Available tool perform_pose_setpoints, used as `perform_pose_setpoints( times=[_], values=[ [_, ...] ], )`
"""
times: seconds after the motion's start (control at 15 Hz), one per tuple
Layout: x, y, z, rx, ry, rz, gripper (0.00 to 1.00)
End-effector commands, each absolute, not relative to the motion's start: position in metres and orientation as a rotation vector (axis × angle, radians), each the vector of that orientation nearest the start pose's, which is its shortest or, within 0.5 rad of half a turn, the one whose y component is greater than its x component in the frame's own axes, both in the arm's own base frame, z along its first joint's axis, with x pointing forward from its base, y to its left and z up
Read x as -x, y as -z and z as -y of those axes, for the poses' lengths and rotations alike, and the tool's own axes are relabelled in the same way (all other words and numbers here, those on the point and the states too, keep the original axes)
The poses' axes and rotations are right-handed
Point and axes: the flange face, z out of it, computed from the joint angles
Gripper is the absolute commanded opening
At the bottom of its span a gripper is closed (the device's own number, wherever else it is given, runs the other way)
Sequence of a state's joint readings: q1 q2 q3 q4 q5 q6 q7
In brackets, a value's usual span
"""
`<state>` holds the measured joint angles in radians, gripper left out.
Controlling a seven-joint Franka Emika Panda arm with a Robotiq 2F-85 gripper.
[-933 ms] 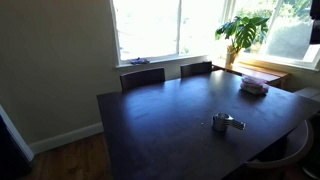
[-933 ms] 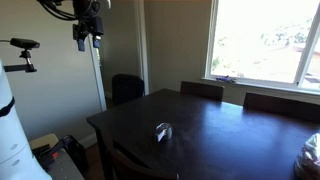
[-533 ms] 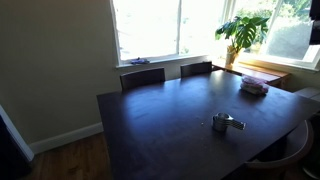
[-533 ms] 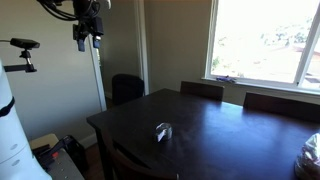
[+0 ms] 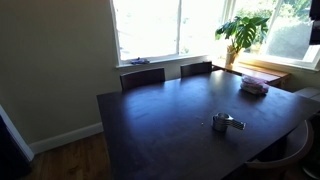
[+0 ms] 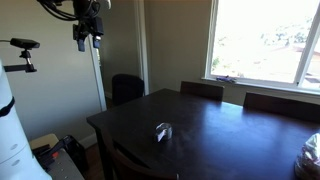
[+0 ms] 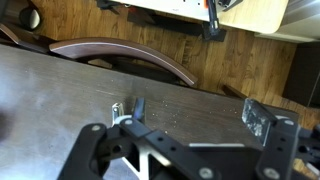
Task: Unstack the silver pots.
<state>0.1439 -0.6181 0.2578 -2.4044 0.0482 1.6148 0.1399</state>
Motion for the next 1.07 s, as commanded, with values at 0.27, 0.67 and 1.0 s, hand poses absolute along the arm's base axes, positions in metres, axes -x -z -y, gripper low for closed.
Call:
perform_pose_setpoints(
  times=[0.27,0.67,1.0],
  values=[
    [-0.311,-0.493,-0.181,3.254,-0.270,0.331,1.00],
    [-0.316,-0.509,-0.151,3.259,-0.258,0.319,1.00],
    [-0.316,-0.502,-0.158,3.264,-0.282,0.349,1.00]
  ],
)
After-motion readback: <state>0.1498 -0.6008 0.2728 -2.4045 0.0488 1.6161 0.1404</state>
